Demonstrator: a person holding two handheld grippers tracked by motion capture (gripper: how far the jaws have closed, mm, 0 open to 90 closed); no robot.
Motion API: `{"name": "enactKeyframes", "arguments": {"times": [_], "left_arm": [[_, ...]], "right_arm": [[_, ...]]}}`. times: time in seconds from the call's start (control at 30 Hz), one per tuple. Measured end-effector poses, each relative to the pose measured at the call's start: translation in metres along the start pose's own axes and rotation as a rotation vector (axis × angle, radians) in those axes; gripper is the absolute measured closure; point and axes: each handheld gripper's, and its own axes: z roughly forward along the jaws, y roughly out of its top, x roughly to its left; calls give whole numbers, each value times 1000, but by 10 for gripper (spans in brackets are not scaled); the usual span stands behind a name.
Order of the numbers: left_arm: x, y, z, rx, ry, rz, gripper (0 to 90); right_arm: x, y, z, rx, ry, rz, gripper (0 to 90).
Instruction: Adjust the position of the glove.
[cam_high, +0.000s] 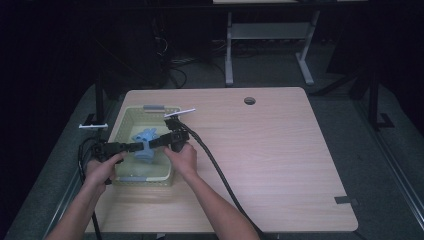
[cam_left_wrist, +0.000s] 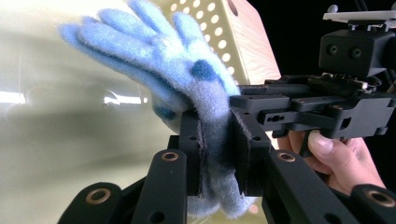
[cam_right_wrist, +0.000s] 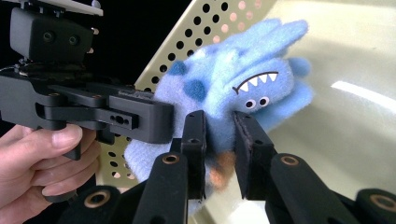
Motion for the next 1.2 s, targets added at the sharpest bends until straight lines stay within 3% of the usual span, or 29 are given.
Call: {"name": "enactKeyframes", "arguments": {"times": [0.13, 0.37, 0.63, 0.73, 0.83, 1.07, 1.2], "left_arm": [[1, -1, 1, 3, 5, -1, 753], [1, 0, 2, 13, 53, -6, 756], [-2, 4, 11, 79, 162, 25, 756], [-7, 6, 18, 124, 225, 21, 755], [-6, 7, 23, 146, 253, 11, 754], [-5, 11, 35, 202, 384, 15, 734], [-5, 13, 39, 235, 438, 39, 696]], "right_arm": [[0, -1, 1, 8, -12, -15, 749], [0, 0, -2, 9, -54, -29, 738], [3, 2, -12, -10, -34, -36, 725], [5, 1, -16, -21, -30, -50, 723], [6, 0, -24, -34, -23, -58, 723], [7, -3, -43, -67, 10, -43, 722], [9, -5, -49, -81, 18, -51, 721]]}}
